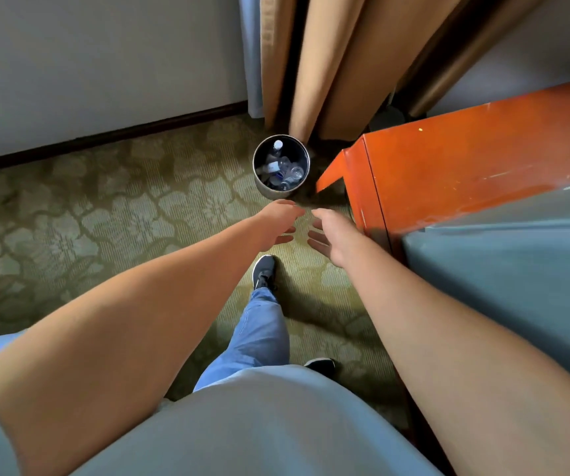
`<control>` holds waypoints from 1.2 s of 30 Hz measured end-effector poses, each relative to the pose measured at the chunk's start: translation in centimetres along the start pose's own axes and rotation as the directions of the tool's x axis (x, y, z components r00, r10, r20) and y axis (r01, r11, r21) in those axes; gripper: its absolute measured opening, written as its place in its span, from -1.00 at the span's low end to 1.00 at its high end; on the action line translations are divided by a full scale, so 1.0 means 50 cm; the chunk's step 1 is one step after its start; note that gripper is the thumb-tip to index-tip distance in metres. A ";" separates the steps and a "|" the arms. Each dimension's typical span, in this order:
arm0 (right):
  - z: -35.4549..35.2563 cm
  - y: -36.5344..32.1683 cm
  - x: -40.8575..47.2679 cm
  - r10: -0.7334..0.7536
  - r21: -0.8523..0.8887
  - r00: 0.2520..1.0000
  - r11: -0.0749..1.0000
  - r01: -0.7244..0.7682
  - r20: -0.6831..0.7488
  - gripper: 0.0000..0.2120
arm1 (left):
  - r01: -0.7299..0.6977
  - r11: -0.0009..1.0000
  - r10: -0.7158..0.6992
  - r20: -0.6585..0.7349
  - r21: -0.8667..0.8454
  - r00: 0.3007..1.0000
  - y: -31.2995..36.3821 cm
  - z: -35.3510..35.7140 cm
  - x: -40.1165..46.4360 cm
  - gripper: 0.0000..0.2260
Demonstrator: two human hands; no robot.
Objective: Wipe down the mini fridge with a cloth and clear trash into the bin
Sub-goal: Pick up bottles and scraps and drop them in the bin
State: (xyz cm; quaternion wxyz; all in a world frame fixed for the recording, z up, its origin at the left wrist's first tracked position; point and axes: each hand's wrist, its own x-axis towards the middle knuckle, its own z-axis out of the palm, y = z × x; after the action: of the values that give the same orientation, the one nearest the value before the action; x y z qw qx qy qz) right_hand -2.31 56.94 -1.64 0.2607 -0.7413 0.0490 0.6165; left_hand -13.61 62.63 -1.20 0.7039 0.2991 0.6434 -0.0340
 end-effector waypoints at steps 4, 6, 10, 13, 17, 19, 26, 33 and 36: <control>-0.077 0.086 -0.074 -0.045 0.048 0.999 0.998 0.044 0.003 -0.78 | -0.051 0.995 0.049 0.028 0.081 0.998 -0.069 0.082 -0.078 -0.77; -0.123 0.144 -0.118 -0.056 0.087 0.998 0.995 0.056 -0.002 -0.85 | -0.066 0.990 0.061 0.042 0.125 0.997 -0.116 0.130 -0.124 -0.76; -0.230 0.286 -0.203 -0.068 0.174 0.998 0.982 0.070 -0.016 -0.82 | -0.079 0.977 0.062 0.093 0.196 0.994 -0.227 0.242 -0.219 -0.77; -0.315 0.395 -0.261 -0.083 0.230 0.996 0.969 0.086 -0.022 -0.87 | -0.089 0.962 0.049 0.157 0.259 0.986 -0.309 0.330 -0.276 -0.78; -0.426 0.526 -0.318 -0.100 0.263 0.993 0.958 0.111 -0.055 -0.88 | -0.146 0.924 0.065 0.231 0.354 0.971 -0.400 0.440 -0.347 -0.82; -0.472 0.582 -0.344 -0.101 0.300 0.993 0.947 0.117 -0.067 -0.88 | -0.172 0.892 0.063 0.261 0.418 0.963 -0.439 0.495 -0.382 -0.86; -0.615 0.722 -0.409 -0.082 0.521 0.992 0.845 0.121 -0.098 -0.72 | -0.236 0.770 0.036 0.329 0.593 0.944 -0.530 0.665 -0.459 -0.76; -0.736 0.819 -0.438 -0.059 0.686 0.986 0.711 0.152 -0.157 -0.72 | -0.274 0.654 -0.046 0.399 0.705 0.916 -0.597 0.802 -0.499 -0.79; -0.788 0.841 -0.425 -0.045 0.719 0.981 0.674 0.168 -0.187 -0.71 | -0.269 0.638 -0.081 0.411 0.722 0.908 -0.611 0.863 -0.499 -0.83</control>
State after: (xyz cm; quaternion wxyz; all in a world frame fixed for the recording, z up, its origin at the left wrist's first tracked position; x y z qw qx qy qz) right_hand 11.13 -2.08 8.70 0.5659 -0.6222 0.2676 0.4701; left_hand 7.16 9.16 10.06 0.6291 0.5879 0.3902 -0.3262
